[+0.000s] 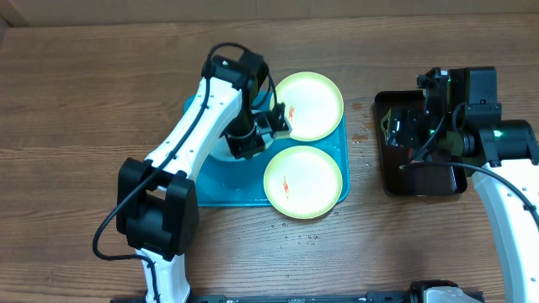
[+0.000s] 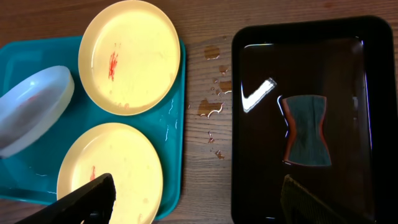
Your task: Clean dirty plates on tray and stack at the side
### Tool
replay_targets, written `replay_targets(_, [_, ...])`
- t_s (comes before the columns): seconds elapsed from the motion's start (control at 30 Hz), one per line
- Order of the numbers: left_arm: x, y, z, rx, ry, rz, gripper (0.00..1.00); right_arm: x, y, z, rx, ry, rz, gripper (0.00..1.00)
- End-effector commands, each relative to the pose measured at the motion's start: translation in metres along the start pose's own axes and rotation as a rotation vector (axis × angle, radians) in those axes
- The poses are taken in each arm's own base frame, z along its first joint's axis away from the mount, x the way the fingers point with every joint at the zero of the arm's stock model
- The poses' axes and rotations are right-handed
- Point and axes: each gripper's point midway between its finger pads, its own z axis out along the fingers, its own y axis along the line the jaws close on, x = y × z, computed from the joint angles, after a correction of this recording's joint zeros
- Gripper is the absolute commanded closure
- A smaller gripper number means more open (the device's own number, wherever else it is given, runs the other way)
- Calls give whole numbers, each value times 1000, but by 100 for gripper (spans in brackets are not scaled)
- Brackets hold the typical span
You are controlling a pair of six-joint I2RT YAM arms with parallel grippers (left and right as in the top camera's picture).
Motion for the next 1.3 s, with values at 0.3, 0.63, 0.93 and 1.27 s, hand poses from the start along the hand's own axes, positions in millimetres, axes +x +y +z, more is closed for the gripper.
replay_targets(0.3, [27,11,24,-65,137,-218,67,-10,2,-6,-1,-32,-7,13])
replay_targets(0.63, [14,50,-8,-118,-65,-922,47,-10,2,-6,-1,-32,-7,13])
replay_targets(0.93, [21,91,6,-90,-214,-1180,39,-10,2,-6,-1,-32,-7,13])
replay_targets(1.27, [41,139,5,-273,-257,-972,48,-10,2,-6,-1,-31,-7,13])
